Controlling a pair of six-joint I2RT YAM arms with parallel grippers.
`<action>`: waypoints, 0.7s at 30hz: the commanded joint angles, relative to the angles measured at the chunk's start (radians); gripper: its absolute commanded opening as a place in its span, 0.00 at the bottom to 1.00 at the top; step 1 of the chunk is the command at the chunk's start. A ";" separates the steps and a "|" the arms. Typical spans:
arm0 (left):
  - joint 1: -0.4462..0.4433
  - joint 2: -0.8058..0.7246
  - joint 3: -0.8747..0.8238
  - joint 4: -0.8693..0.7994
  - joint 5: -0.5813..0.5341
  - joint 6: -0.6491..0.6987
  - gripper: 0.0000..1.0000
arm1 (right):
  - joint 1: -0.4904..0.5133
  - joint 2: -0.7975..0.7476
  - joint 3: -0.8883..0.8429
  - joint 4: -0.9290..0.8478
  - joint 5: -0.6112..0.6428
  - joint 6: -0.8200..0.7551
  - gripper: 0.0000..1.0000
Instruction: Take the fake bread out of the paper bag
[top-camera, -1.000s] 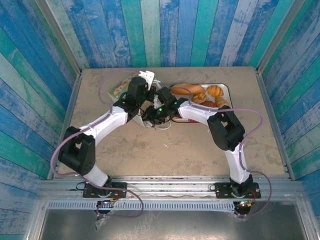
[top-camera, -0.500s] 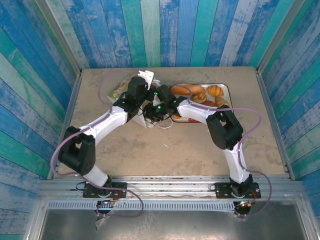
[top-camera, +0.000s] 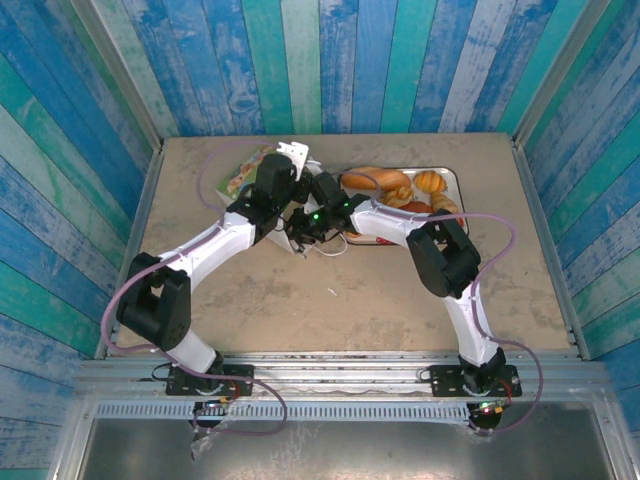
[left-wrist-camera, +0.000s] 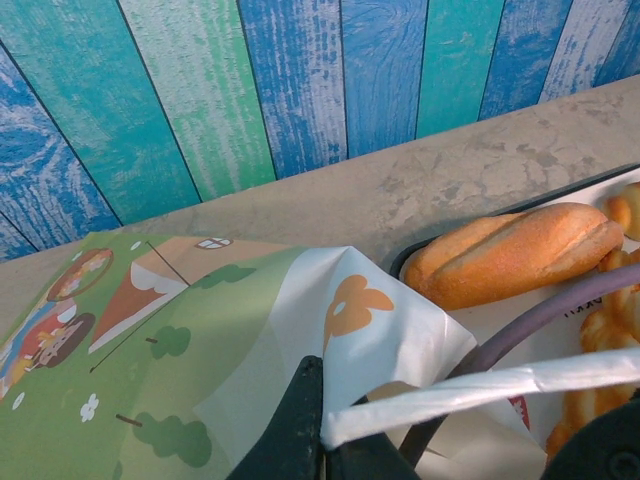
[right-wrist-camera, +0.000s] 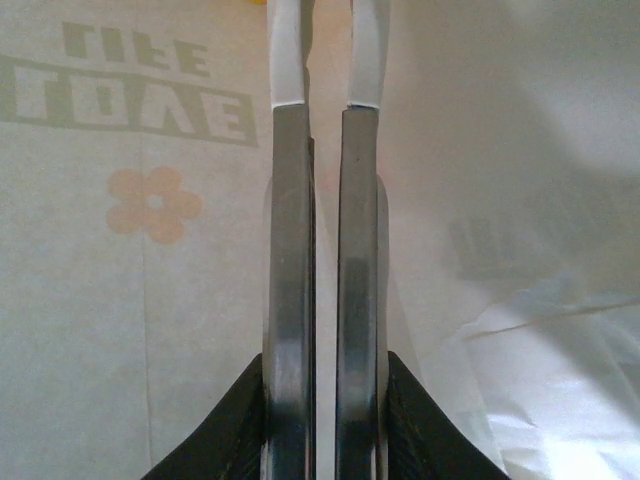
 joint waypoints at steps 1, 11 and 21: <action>-0.012 -0.036 0.000 0.017 -0.037 0.026 0.00 | -0.002 -0.096 -0.047 0.002 0.029 -0.033 0.09; -0.012 -0.033 0.011 0.001 -0.098 0.037 0.00 | -0.003 -0.257 -0.206 -0.005 0.054 -0.042 0.05; -0.012 -0.030 0.013 0.001 -0.124 0.021 0.00 | 0.000 -0.420 -0.312 -0.097 0.092 -0.104 0.05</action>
